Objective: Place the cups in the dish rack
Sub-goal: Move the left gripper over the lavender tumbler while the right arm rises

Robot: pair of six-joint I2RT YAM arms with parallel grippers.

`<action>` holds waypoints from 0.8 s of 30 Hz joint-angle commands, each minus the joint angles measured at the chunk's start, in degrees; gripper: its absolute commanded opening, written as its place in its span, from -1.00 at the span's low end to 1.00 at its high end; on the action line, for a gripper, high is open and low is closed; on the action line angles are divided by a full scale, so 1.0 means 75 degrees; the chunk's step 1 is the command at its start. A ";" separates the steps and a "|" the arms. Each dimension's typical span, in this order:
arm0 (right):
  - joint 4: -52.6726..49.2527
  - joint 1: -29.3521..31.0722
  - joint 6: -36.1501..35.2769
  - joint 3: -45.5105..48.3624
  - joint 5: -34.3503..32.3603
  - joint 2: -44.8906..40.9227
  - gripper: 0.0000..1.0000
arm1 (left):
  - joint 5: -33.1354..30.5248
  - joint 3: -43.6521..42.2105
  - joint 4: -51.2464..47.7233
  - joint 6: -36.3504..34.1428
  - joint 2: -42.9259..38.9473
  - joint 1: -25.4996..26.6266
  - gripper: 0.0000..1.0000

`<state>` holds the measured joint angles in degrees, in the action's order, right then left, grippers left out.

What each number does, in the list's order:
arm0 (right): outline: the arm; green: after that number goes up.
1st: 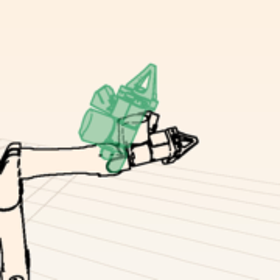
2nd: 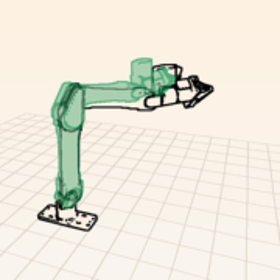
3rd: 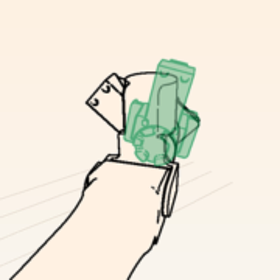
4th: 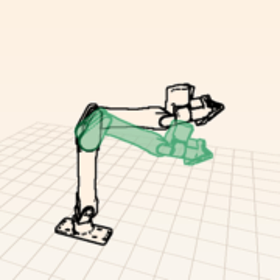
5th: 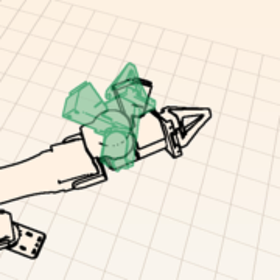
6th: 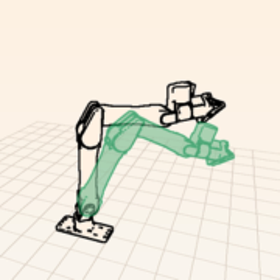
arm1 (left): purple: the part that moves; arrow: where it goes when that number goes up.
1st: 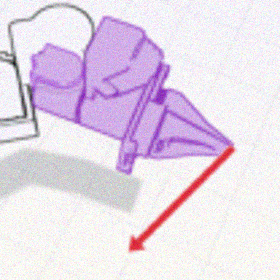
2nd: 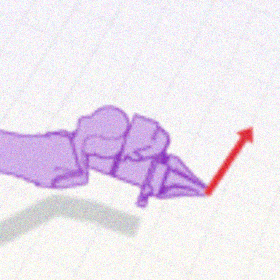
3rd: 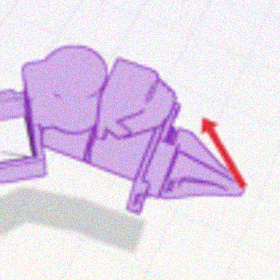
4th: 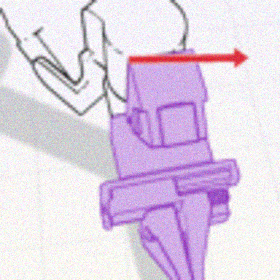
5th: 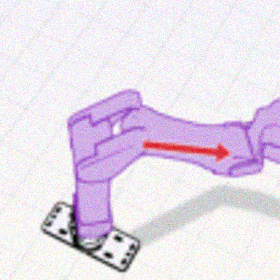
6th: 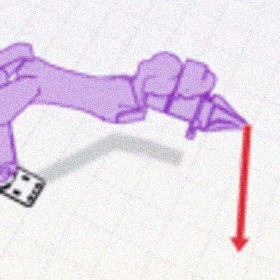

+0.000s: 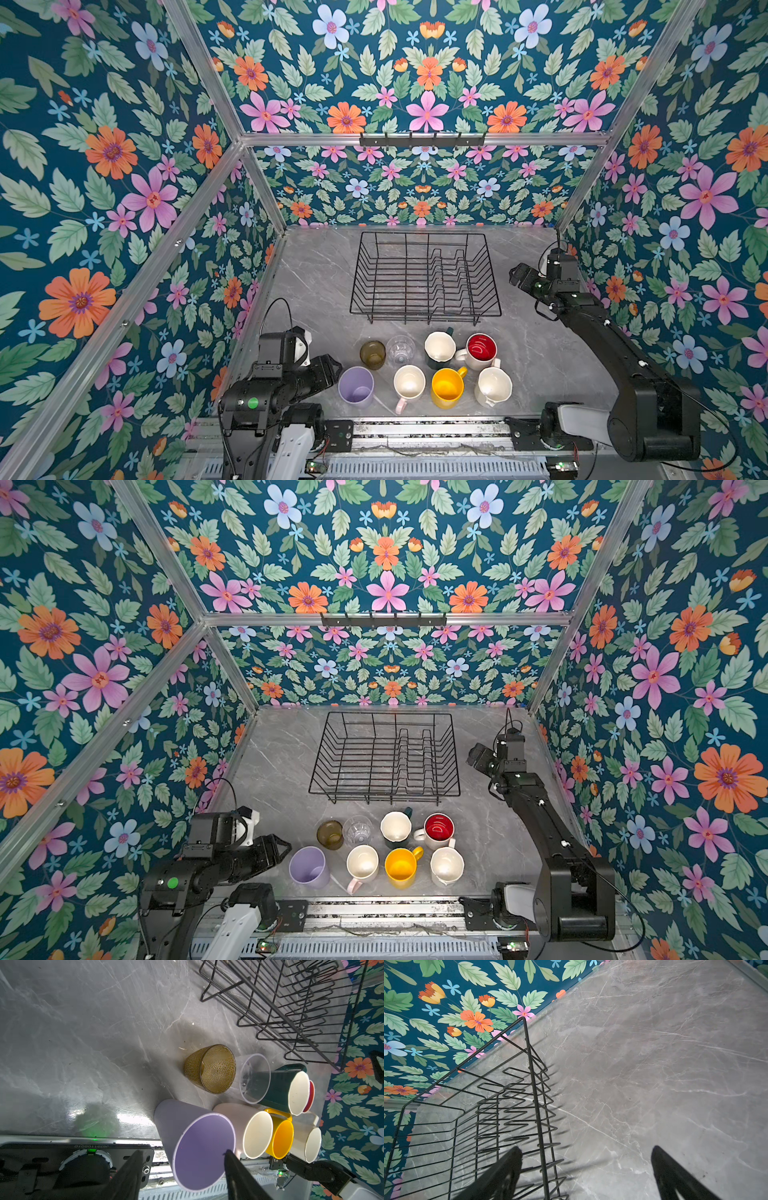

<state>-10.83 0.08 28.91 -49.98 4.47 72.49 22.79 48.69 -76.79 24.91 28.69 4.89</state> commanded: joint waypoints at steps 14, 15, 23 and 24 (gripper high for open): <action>-0.0044 0.0002 -0.0016 -0.0001 -0.0080 -0.0021 0.92 | 0.0306 -0.0314 0.0120 -0.0652 0.0362 -0.0006 0.23; -0.0071 0.0010 -0.0022 -0.0009 -0.0102 -0.0015 0.92 | 0.0345 -0.0325 0.0137 -0.0650 0.0360 -0.0007 0.22; -0.0157 0.0005 -0.0047 -0.0019 -0.0155 -0.0056 0.92 | 0.0553 -0.0583 0.0185 -0.0709 0.0276 -0.0007 0.15; -0.0146 0.0002 -0.0034 -0.0015 -0.0151 -0.0056 0.92 | 0.0582 -0.0584 0.0185 -0.0736 0.0292 -0.0005 0.15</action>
<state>-11.70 0.08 28.86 -49.91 4.05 72.34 25.96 44.36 -75.88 20.47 30.79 4.89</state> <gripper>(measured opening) 0.961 0.573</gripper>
